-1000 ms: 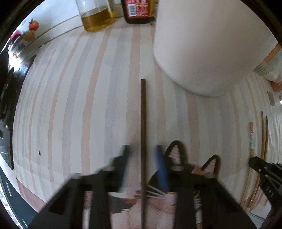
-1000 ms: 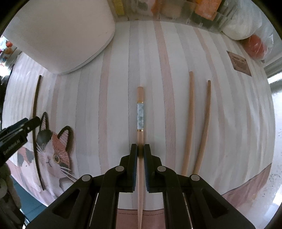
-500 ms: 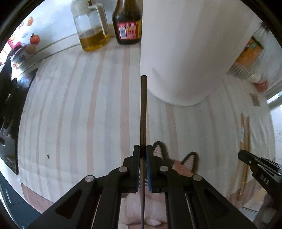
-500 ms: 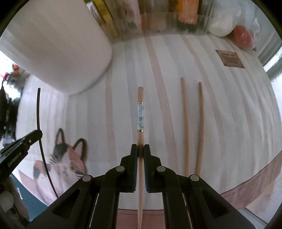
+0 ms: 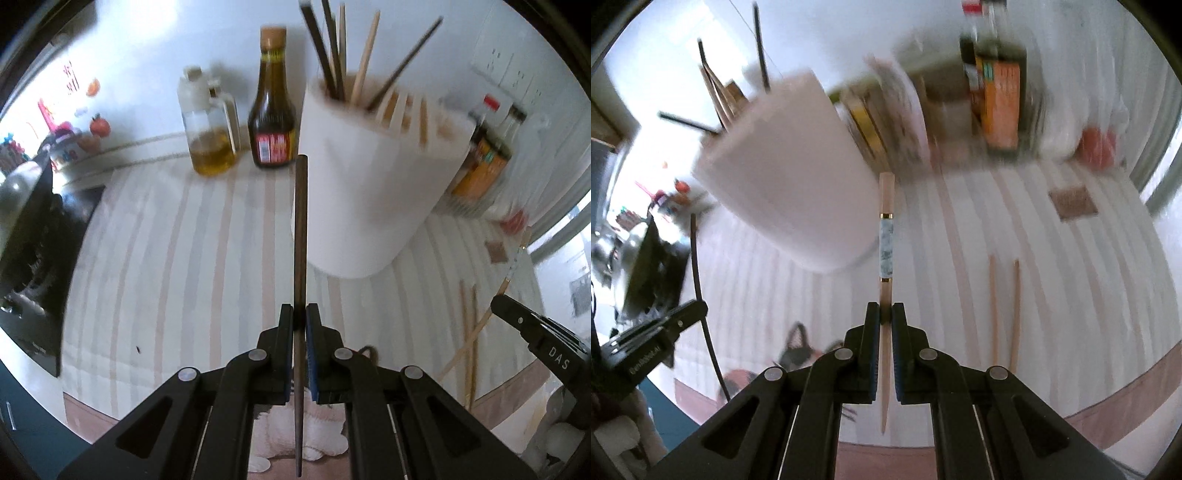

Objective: Organize utensils
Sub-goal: 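Lift both held chopsticks and carry them over the pink holder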

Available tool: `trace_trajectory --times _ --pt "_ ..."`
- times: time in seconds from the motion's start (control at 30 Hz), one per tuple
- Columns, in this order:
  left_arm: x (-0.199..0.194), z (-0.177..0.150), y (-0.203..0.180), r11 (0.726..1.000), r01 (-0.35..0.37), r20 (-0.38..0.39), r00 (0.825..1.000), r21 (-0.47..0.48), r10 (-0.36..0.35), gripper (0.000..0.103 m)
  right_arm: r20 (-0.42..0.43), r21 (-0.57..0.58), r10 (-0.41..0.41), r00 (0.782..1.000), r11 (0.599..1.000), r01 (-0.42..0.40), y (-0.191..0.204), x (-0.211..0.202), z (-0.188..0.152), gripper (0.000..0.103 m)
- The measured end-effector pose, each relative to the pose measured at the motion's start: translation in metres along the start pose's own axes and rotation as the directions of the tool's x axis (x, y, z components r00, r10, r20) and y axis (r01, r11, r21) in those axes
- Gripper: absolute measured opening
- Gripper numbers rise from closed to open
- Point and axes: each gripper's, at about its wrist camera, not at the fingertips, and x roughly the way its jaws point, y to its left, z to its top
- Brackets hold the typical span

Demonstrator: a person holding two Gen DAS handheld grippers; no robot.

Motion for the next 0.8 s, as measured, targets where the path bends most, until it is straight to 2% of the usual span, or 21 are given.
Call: trace_trajectory --times 0.2,0.23,0.4,0.5,0.6,0.67,0.73,0.8 --pt "-0.050 0.026 0.002 1.000 0.025 0.132 0.991 -0.015 -0.022 0.004 0.129 -0.010 0.052 0.990 0.999 -0.051 0.012 -0.042 0.034 0.006" --pt "-0.062 0.032 0.002 0.999 0.033 0.161 0.986 -0.018 -0.029 0.004 0.151 -0.011 0.063 0.986 0.998 -0.062 0.015 -0.050 0.041 0.000" --pt "-0.102 0.060 -0.002 0.998 0.065 0.267 0.962 -0.021 -0.057 0.004 0.230 -0.049 0.121 0.966 0.992 -0.112 0.030 -0.087 0.074 0.000" --pt "-0.114 0.074 -0.003 0.998 0.061 0.309 0.950 -0.026 -0.051 0.004 0.248 -0.072 0.141 0.958 0.989 -0.127 0.035 -0.099 0.091 0.000" --pt "-0.108 0.077 -0.003 0.998 0.049 0.310 0.950 -0.044 -0.033 0.004 0.202 -0.018 0.162 0.966 0.987 -0.161 0.025 -0.087 0.103 0.000" --pt "-0.096 0.074 -0.002 0.998 0.034 0.293 0.956 -0.052 -0.018 0.004 0.145 0.065 0.177 0.974 0.980 -0.188 0.007 -0.065 0.108 0.001" --pt "-0.083 0.068 -0.001 0.998 0.018 0.268 0.963 -0.064 0.000 0.004 0.081 0.131 0.168 0.982 0.975 -0.178 -0.010 -0.039 0.109 0.001" --pt "-0.063 0.061 0.000 0.996 -0.023 0.232 0.972 -0.081 0.041 0.004 0.023 0.170 0.139 0.990 0.975 -0.141 -0.024 -0.013 0.107 0.006"
